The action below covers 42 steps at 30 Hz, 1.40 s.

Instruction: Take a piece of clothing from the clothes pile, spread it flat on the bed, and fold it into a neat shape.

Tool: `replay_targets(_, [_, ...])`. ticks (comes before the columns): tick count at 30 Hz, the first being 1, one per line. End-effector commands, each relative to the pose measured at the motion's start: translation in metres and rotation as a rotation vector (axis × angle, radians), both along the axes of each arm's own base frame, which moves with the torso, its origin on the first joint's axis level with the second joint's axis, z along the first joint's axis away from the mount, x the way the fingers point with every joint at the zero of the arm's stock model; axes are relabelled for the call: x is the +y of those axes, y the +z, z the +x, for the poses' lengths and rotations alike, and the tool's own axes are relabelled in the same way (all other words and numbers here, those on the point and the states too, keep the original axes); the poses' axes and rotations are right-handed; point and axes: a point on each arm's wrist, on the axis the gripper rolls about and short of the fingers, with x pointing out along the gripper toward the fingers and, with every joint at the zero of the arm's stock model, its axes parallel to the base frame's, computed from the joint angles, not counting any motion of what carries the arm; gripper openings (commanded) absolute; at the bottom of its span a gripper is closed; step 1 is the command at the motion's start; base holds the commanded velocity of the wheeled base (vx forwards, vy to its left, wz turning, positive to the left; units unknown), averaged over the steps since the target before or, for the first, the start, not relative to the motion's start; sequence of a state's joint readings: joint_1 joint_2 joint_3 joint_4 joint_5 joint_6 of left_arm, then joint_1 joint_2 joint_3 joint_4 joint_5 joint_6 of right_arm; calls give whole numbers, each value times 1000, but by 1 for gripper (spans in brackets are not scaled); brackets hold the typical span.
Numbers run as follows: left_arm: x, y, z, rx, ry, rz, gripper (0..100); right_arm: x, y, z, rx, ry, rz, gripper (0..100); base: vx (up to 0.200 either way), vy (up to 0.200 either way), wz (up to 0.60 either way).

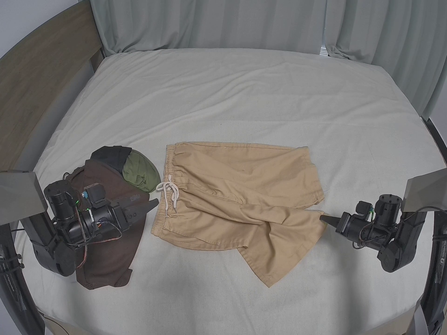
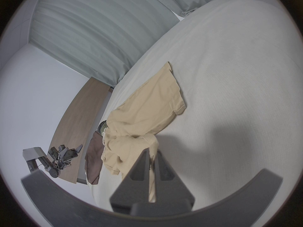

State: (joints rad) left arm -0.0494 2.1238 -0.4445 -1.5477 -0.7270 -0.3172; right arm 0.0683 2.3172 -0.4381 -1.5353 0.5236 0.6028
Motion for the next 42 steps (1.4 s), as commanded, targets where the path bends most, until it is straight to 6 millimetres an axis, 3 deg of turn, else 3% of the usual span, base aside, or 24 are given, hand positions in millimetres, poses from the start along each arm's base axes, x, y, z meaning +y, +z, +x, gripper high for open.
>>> replay_targets(1, [0, -1, 0, 3, 0, 0, 100, -4, 0, 10, -29, -17, 1, 0, 0, 0, 0])
replay_targets(20, [0, -1, 0, 4, -1, 0, 100, 4, -7, 63, -167, -154, -25, 0, 0, 0, 0])
replay_targets(38, [0, -4, 1, 13, -1, 2, 100, 8, -6, 69, -199, -156, -42, 0, 0, 0, 0])
replay_targets(39, [0, -4, 1, 14, -1, 0, 100, 8, -5, 70, -206, -155, -45, 100, 0, 0, 0])
replay_targets(42, [0, -4, 1, 13, -1, 2, 100, 9, -2, 69, -212, -153, -47, 100, 0, 0, 0])
